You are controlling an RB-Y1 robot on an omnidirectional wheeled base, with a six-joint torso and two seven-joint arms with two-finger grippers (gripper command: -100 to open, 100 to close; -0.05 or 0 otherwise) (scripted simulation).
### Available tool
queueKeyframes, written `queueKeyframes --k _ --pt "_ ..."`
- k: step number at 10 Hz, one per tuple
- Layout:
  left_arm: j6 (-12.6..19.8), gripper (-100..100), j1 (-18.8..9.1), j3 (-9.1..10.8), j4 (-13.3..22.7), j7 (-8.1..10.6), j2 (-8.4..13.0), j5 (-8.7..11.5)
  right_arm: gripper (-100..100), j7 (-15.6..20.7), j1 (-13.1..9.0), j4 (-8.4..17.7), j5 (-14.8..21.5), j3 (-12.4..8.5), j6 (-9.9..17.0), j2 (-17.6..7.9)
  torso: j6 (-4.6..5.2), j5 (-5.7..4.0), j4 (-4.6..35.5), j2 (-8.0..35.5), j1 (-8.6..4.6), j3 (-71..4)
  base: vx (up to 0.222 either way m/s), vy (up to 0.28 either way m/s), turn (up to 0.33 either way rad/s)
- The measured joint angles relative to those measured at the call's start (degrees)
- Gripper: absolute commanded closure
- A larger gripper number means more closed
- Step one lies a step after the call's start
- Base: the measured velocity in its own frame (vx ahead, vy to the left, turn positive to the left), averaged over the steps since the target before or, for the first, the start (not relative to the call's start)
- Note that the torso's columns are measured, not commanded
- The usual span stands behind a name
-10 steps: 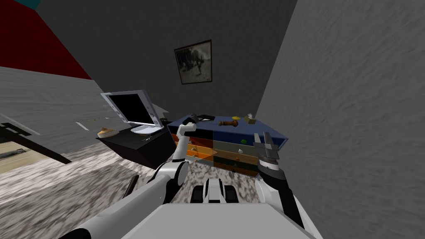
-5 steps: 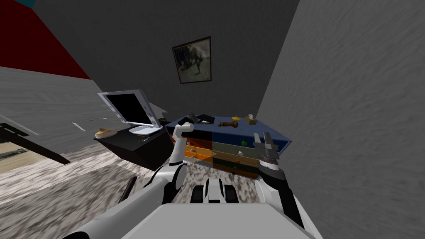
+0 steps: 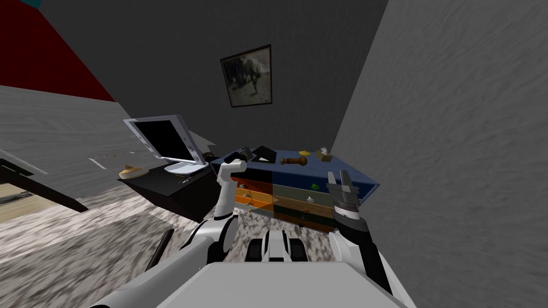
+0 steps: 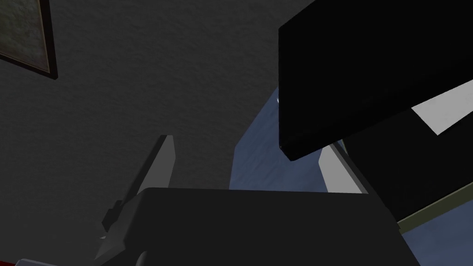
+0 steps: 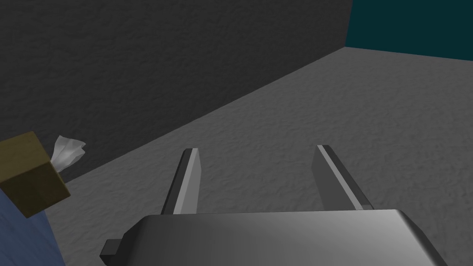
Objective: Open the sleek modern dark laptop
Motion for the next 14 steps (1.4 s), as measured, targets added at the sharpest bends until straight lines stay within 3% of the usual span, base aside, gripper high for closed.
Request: queueKeyframes --k 2,3,6,9,10,14 --pt "2.6 -100 1.0 0.09 -4.0 -0.64 0.6 1.3 0 0.0 0.0 0.0 0.0 0.0 0.0 0.0 0.03 -0.03 0.1 0.0 0.03 0.0 0.051 -0.03 0.006" --pt "3.8 -100 2.1 0.09 -5.2 -1.25 1.2 2.8 0 0.0 0.0 0.0 0.0 0.0 0.0 0.0 0.01 0.0 0.0 0.0 -0.01 0.0 0.071 -0.04 0.017" --pt "6.0 -100 3.3 -0.11 -9.7 -1.86 1.0 3.5 0 0.0 0.0 0.0 0.0 0.0 0.0 0.0 0.03 -0.01 0.1 0.2 0.08 0.1 0.029 -0.019 0.003" --pt "8.8 -100 6.2 -0.27 -14.9 -3.17 1.6 6.0 0 0.0 0.0 0.0 0.0 0.0 0.0 0.0 0.02 0.01 -0.1 -0.1 0.06 -0.1 0.035 -0.023 0.006" --pt "8.7 0 6.3 -0.28 -15.1 -3.22 1.6 6.1 0 0.0 0.0 0.0 0.0 0.0 0.0 0.0 0.02 0.04 -0.1 0.0 0.12 0.0 0.0 0.0 0.0" --pt "8.7 0 6.3 -0.28 -15.1 -3.22 1.6 6.1 0 0.0 0.0 0.0 0.0 0.0 0.0 0.0 0.02 0.02 -0.1 -0.1 0.05 -0.1 0.0 0.0 0.0"
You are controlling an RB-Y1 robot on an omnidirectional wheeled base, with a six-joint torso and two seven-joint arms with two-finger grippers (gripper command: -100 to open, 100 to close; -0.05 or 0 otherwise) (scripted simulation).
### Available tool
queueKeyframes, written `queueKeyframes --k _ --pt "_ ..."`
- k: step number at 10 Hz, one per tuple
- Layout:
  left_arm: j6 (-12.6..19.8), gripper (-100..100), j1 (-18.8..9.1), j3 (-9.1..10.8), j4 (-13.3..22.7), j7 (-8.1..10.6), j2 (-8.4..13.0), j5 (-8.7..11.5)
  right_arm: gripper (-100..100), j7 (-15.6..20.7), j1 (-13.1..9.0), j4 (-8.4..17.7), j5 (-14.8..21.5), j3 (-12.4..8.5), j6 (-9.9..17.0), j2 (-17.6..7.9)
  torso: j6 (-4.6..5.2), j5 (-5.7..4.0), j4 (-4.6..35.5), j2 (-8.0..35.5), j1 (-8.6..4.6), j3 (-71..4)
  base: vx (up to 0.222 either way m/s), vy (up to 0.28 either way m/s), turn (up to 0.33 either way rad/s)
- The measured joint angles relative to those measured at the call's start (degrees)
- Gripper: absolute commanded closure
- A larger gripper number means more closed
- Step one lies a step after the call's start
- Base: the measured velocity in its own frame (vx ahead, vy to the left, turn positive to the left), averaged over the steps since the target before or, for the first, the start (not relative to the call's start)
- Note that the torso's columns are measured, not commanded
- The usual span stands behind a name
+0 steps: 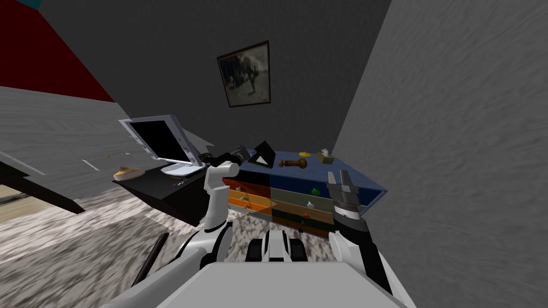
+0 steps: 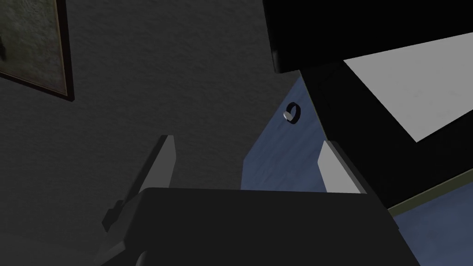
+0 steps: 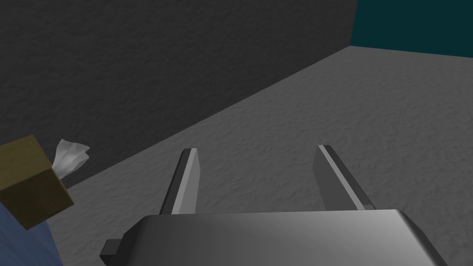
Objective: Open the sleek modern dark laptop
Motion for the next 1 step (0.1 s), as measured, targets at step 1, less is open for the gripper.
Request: queueKeyframes --k 1 --pt "0.0 0 0.0 0.0 0.0 0.0 0.0 0.0 0 0.0 0.0 0.0 0.0 0.0 0.0 0.0 0.0 0.0 0.0 0.0 0.0 0.0 0.0 0.0 0.0"
